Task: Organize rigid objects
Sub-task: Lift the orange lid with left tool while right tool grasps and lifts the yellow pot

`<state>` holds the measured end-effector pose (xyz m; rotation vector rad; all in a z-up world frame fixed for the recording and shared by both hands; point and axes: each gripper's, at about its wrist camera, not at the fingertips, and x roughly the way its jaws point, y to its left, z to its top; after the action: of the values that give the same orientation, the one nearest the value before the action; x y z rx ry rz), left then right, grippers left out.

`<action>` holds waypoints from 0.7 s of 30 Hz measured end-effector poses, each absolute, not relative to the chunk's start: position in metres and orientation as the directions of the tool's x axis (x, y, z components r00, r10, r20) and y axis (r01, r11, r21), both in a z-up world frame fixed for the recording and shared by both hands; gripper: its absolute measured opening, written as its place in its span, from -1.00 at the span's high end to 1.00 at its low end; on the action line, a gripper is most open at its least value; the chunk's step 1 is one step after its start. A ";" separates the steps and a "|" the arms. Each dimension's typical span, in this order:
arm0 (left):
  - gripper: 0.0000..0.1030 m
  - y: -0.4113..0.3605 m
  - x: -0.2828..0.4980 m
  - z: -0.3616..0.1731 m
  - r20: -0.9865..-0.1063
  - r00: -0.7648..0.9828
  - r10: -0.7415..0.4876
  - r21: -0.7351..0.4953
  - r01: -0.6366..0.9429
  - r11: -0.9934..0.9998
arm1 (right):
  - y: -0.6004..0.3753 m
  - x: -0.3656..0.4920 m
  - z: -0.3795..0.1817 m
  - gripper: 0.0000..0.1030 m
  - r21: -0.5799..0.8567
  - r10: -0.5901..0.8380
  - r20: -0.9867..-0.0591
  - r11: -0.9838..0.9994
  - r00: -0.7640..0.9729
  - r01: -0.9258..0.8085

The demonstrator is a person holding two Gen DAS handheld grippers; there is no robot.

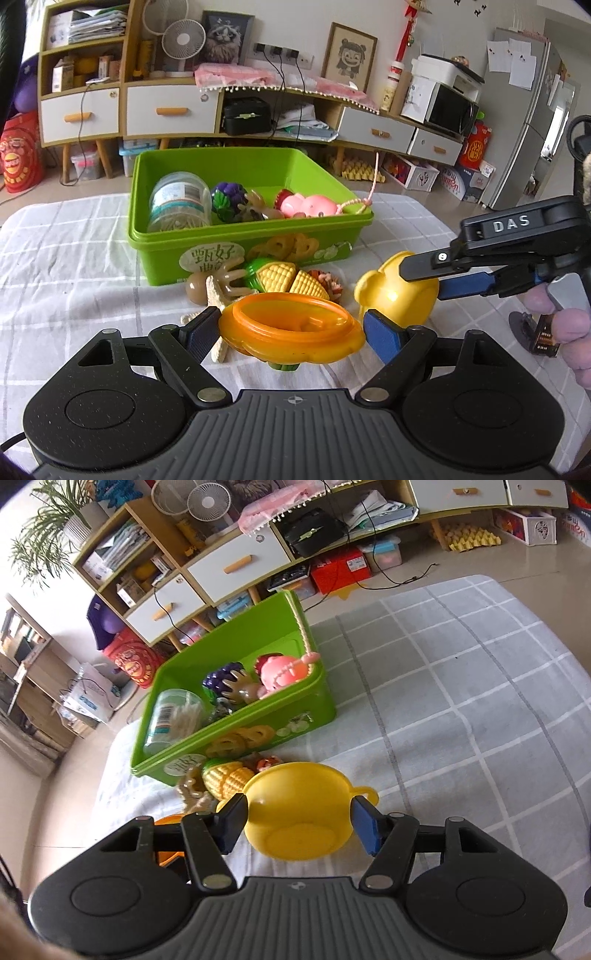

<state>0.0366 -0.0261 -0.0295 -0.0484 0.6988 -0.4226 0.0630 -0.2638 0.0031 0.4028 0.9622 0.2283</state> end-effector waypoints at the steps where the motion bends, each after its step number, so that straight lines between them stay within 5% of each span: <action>1: -0.65 -0.025 0.037 -0.028 -0.610 0.689 -0.392 -0.183 0.359 0.915 | -0.264 0.062 0.006 -0.03 0.436 0.368 -0.743 0.900 0.559 -0.014; 3: -0.65 -0.023 0.039 -0.024 -0.600 0.699 -0.389 -0.183 0.353 0.918 | -0.266 0.061 0.010 0.26 0.450 0.381 -0.732 0.893 0.564 -0.019; 8: -0.65 -0.016 0.043 -0.019 -0.591 0.711 -0.380 -0.197 0.329 0.924 | -0.265 0.063 0.012 0.26 0.459 0.399 -0.736 0.888 0.547 -0.031; 13: -0.65 -0.011 0.046 -0.022 -0.608 0.700 -0.375 -0.220 0.305 0.926 | -0.263 0.071 -0.008 -0.33 0.495 0.420 -0.766 0.869 0.486 0.028; 21: -0.65 -0.007 0.048 -0.030 -0.663 0.667 -0.340 -0.196 0.284 0.938 | -0.237 0.088 -0.025 -0.42 0.473 0.406 -0.783 0.881 0.472 0.027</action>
<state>0.0481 -0.0069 -0.0300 -0.0784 0.7630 -0.3528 0.0885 -0.2366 -0.0252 0.4582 1.0633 0.2419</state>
